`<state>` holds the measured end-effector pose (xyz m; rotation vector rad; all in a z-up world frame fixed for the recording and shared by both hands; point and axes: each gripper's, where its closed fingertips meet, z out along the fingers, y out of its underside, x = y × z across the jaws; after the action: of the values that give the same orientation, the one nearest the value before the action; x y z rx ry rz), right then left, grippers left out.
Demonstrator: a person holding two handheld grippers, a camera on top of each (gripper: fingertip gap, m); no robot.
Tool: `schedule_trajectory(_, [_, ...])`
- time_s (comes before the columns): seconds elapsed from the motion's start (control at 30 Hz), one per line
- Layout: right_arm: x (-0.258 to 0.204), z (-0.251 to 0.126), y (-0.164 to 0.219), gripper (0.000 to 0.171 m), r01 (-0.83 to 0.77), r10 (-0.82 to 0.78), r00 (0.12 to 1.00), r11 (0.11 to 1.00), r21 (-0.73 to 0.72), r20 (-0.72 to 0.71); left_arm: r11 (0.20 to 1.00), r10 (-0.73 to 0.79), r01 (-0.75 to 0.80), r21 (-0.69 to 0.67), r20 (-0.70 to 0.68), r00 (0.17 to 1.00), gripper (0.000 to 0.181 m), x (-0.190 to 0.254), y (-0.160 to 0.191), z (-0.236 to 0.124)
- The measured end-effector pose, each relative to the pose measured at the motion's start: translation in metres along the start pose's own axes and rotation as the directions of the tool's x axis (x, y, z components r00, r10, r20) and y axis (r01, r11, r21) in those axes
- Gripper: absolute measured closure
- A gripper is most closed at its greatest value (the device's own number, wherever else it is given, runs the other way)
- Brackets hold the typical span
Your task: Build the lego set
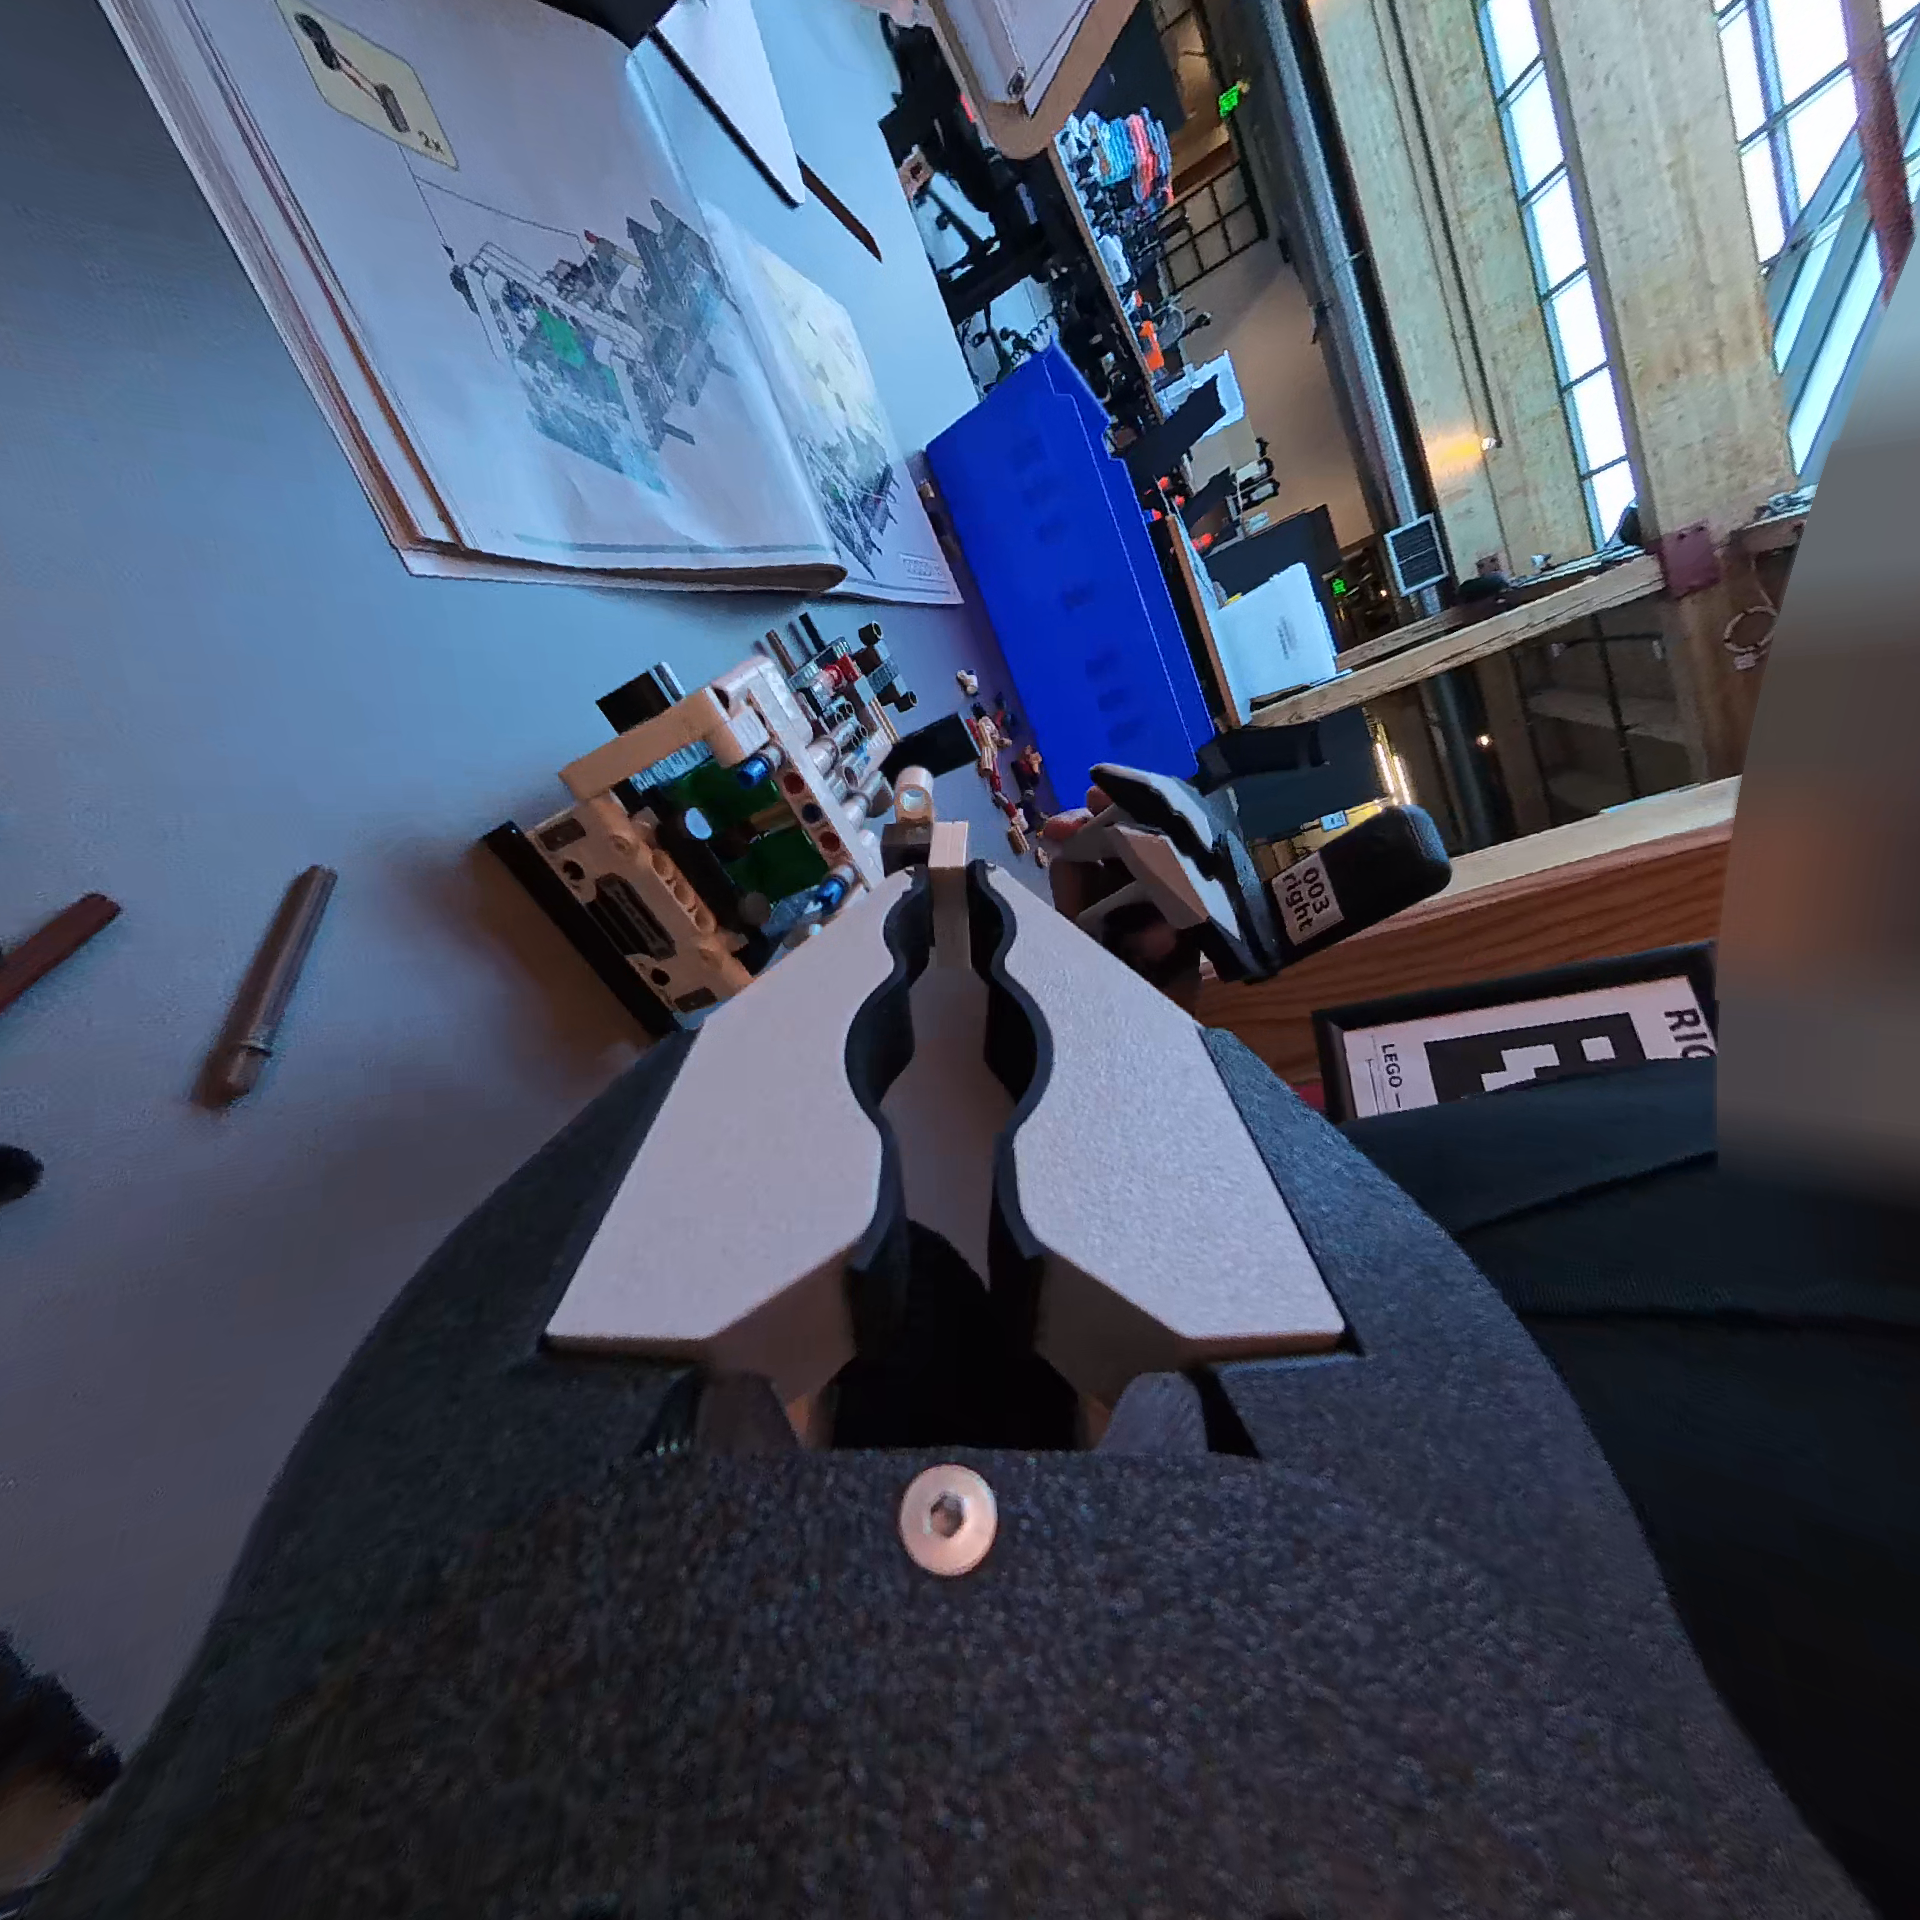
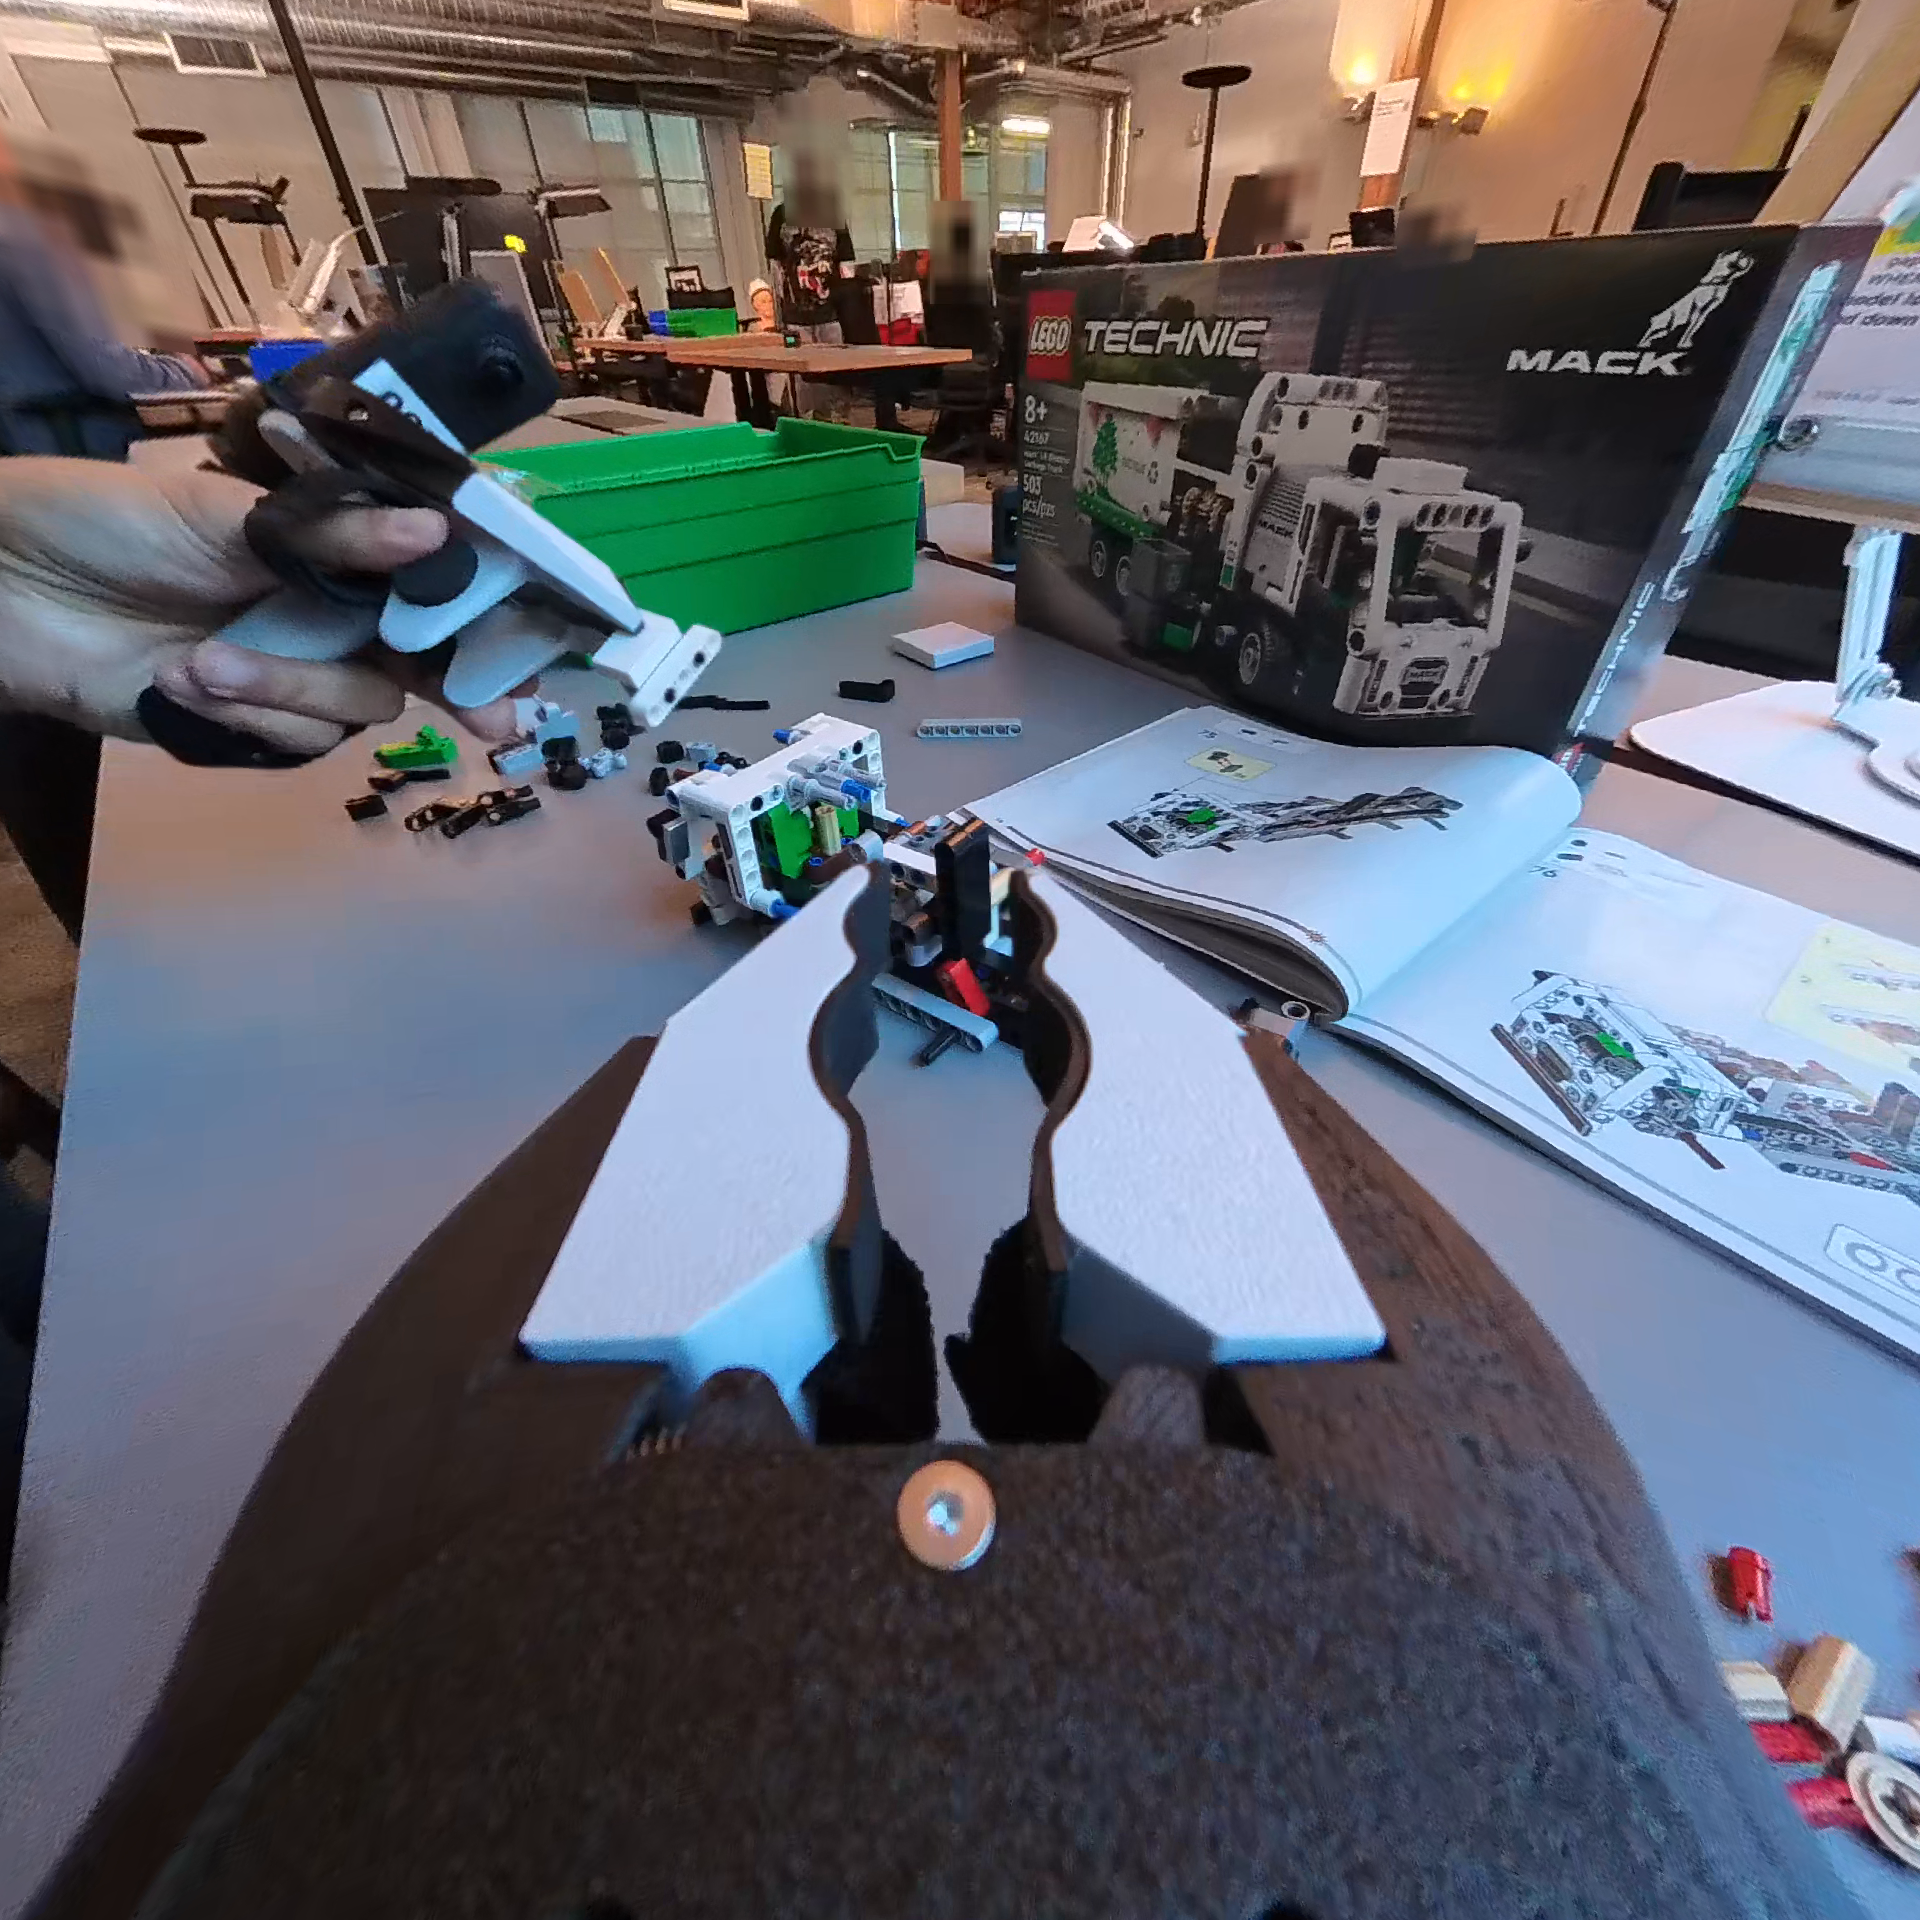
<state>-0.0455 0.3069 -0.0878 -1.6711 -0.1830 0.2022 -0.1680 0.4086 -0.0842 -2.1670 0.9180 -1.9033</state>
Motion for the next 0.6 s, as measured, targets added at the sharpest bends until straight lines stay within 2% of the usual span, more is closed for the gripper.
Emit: schedule_trajectory(0.6, [0.002,0.005,0.009,0.153,0.025,-0.025,1.0,0.998,-0.052,-0.016,0.999,-0.033,0.033,-0.027,0.017,0.999,0.176,-0.01,-0.014,0.011])
